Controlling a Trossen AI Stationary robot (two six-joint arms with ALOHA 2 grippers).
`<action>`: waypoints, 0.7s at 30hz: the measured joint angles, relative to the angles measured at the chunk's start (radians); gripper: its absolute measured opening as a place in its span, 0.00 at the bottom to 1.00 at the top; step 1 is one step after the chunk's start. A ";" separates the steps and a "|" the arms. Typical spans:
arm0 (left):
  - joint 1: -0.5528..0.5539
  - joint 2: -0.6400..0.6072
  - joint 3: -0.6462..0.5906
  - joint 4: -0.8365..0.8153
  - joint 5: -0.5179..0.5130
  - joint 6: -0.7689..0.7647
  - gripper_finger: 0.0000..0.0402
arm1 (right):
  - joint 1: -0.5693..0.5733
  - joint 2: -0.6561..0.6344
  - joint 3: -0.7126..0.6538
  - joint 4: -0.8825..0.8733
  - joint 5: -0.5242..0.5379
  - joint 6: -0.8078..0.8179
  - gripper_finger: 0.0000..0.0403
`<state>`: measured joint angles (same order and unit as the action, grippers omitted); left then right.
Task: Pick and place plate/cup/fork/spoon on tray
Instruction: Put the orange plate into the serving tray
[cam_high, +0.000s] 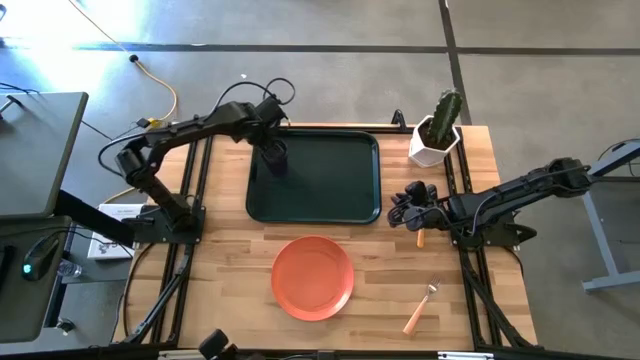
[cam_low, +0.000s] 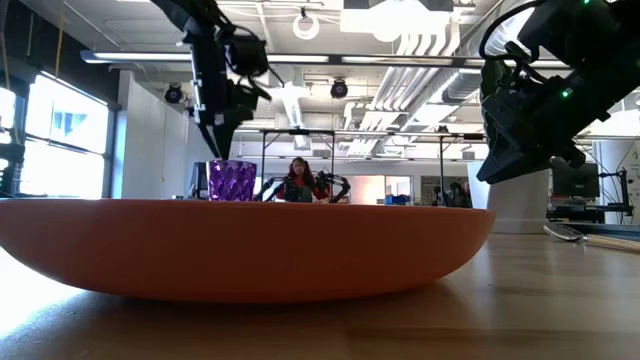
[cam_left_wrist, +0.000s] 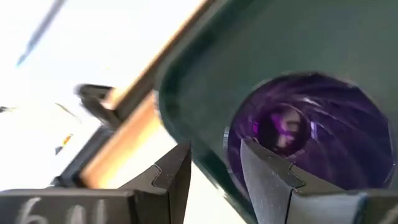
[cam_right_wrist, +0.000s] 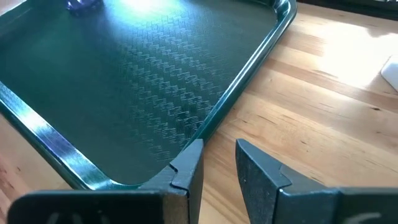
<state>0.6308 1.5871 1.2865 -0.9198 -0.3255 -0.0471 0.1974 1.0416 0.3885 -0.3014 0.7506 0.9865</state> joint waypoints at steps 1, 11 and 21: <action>-0.007 -0.016 0.000 0.001 -0.019 0.001 0.32 | 0.000 0.000 0.000 0.002 0.000 0.000 0.21; -0.155 -0.229 0.000 0.099 0.026 -0.079 0.32 | 0.128 0.000 0.000 0.232 0.118 -0.197 0.21; -0.572 -0.249 0.000 0.374 0.062 -0.037 0.32 | 0.262 0.000 0.001 0.335 0.248 -0.314 0.20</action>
<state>0.0587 1.3384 1.2865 -0.5456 -0.2637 -0.0846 0.4589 1.0420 0.3897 0.0338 0.9989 0.6720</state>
